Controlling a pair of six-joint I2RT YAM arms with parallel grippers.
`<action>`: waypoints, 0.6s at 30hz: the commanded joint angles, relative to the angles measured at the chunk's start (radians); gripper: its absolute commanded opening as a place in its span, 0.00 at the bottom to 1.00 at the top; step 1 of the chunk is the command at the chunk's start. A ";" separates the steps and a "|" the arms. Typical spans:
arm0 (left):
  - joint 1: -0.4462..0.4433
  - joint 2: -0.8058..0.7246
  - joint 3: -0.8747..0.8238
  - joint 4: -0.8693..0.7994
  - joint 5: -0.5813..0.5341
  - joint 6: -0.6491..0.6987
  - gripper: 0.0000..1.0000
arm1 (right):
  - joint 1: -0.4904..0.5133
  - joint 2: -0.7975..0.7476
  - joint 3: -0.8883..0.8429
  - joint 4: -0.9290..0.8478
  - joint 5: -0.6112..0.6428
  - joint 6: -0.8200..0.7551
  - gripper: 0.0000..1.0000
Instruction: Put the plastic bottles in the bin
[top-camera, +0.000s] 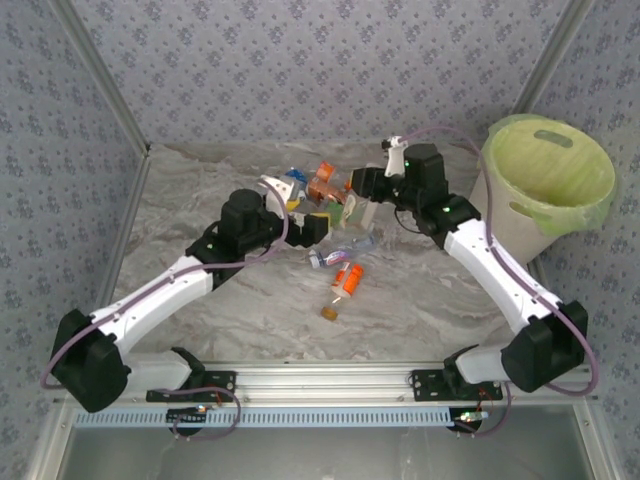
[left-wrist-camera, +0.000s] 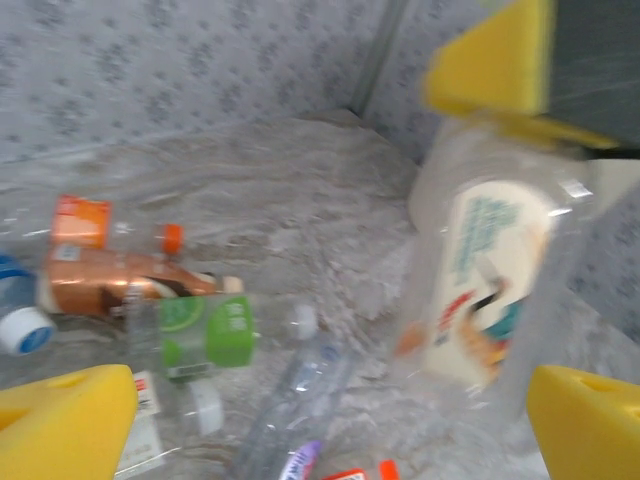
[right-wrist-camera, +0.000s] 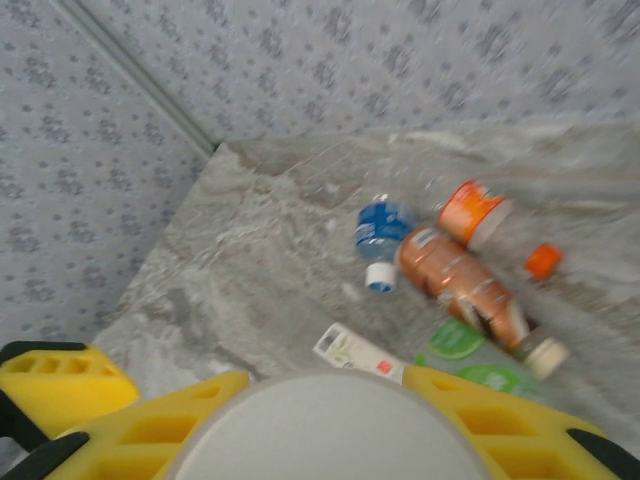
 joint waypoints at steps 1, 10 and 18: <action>0.019 -0.054 -0.046 0.066 -0.203 -0.078 1.00 | -0.026 -0.087 0.061 -0.099 0.122 -0.134 0.00; 0.097 -0.147 -0.185 0.099 -0.401 -0.230 1.00 | -0.144 -0.232 0.079 -0.105 0.247 -0.244 0.00; 0.110 -0.185 -0.233 0.076 -0.452 -0.237 0.99 | -0.303 -0.320 0.072 -0.001 0.237 -0.231 0.00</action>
